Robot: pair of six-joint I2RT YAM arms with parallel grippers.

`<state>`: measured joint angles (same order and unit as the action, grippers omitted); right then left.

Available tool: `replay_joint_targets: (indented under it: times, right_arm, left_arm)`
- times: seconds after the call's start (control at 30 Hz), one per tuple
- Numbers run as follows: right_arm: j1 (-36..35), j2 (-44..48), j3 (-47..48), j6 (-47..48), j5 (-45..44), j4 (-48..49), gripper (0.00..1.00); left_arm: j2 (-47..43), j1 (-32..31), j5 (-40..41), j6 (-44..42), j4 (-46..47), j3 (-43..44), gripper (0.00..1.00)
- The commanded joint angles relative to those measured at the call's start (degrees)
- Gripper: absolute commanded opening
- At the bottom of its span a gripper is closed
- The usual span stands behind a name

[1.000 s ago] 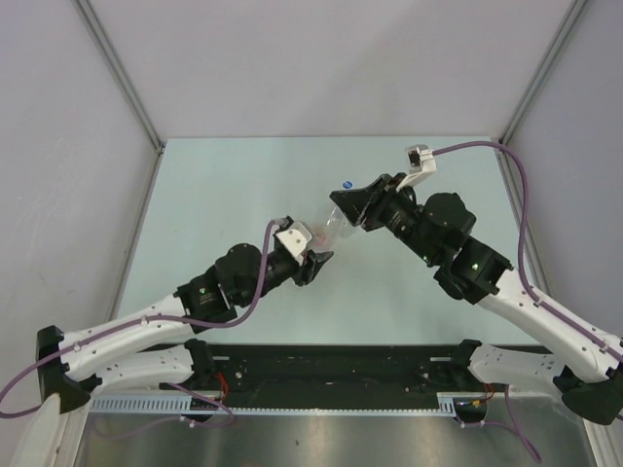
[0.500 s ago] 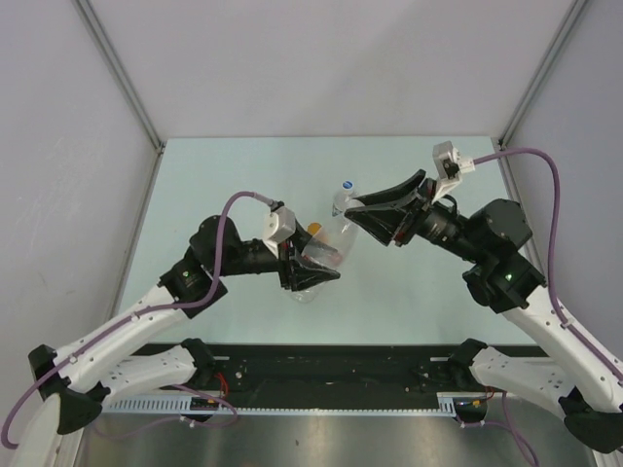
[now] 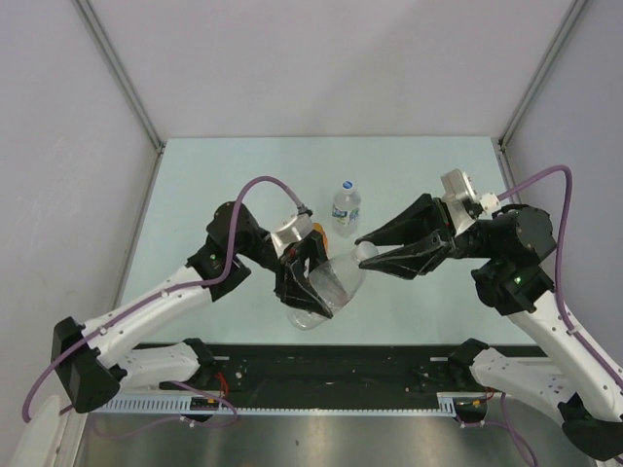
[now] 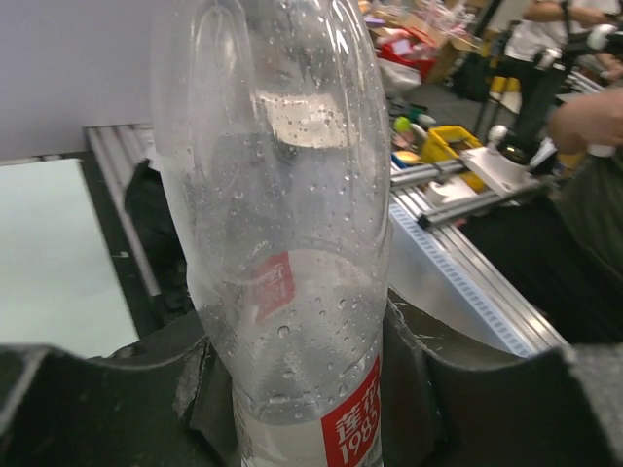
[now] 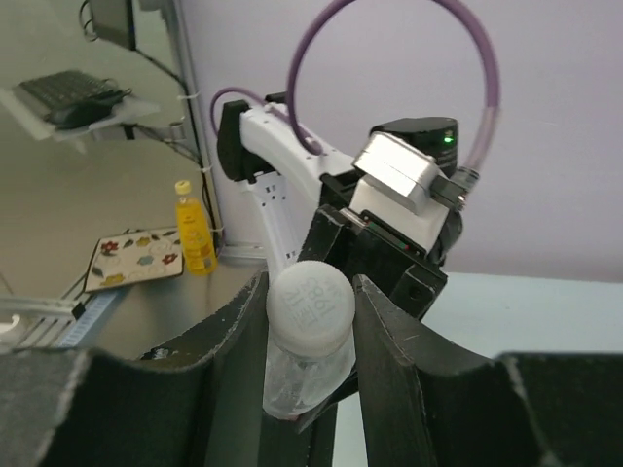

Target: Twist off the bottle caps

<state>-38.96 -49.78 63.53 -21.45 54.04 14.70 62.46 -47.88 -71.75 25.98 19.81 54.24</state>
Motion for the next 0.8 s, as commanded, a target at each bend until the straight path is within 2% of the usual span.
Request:
replay_joint_targets:
  times: [0.0, 0.2, 0.37, 0.43, 0.47, 0.53, 0.57, 0.63, 0.67, 0.7, 0.77]
  right_arm:
    - [0.1, -1.5, -1.6, 3.5, 13.0, -4.4, 0.00]
    - [-1.0, -1.6, -1.6, 6.1, 21.7, -5.2, 0.00]
    - [-1.3, -2.2, -1.7, 8.0, 23.2, -6.8, 0.00]
    - [-1.4, -2.1, -1.6, 10.0, 21.7, -9.5, 0.00]
    - [-1.3, -2.2, -1.6, 10.1, 20.9, -9.7, 0.00]
    - [-1.1, -2.3, -1.6, 9.9, 19.2, -10.0, 0.00]
    - [-1.0, -2.2, -1.6, 9.9, 18.4, -10.5, 0.00]
    - [-0.9, -2.0, -1.6, 9.7, 15.2, -11.0, 0.00]
    - [-0.5, -1.9, -1.6, 9.7, 14.2, -11.8, 0.02]
    - [-0.3, -1.8, -1.6, 9.4, 13.2, -12.1, 0.11]
    - [0.1, -1.6, -1.6, 8.8, 10.7, -12.6, 0.18]
  left_arm:
    - [0.6, -0.9, -7.1, 8.7, 14.8, 2.2, 0.00]
    - [2.1, -1.6, -9.4, 15.9, 22.5, 2.2, 0.00]
    - [2.8, -2.2, -10.1, 16.9, 25.0, 1.4, 0.00]
    - [2.3, -2.2, -9.8, 12.6, 21.1, 1.7, 0.00]
    - [2.1, -2.2, -9.1, 10.1, 14.3, 2.7, 0.00]
    - [1.7, -2.2, -8.1, -0.4, 4.8, 4.4, 0.00]
    - [1.5, -2.2, -6.2, -3.6, -3.3, 6.1, 0.00]
    - [1.3, -2.0, -4.8, -9.2, -9.1, 7.0, 0.00]
    - [1.0, -2.0, -4.2, -9.9, -9.8, 7.2, 0.00]
    - [0.7, -1.8, -3.0, -10.8, -10.3, 7.2, 0.00]
    - [0.5, -1.3, -2.1, -11.2, -11.1, 6.8, 0.00]
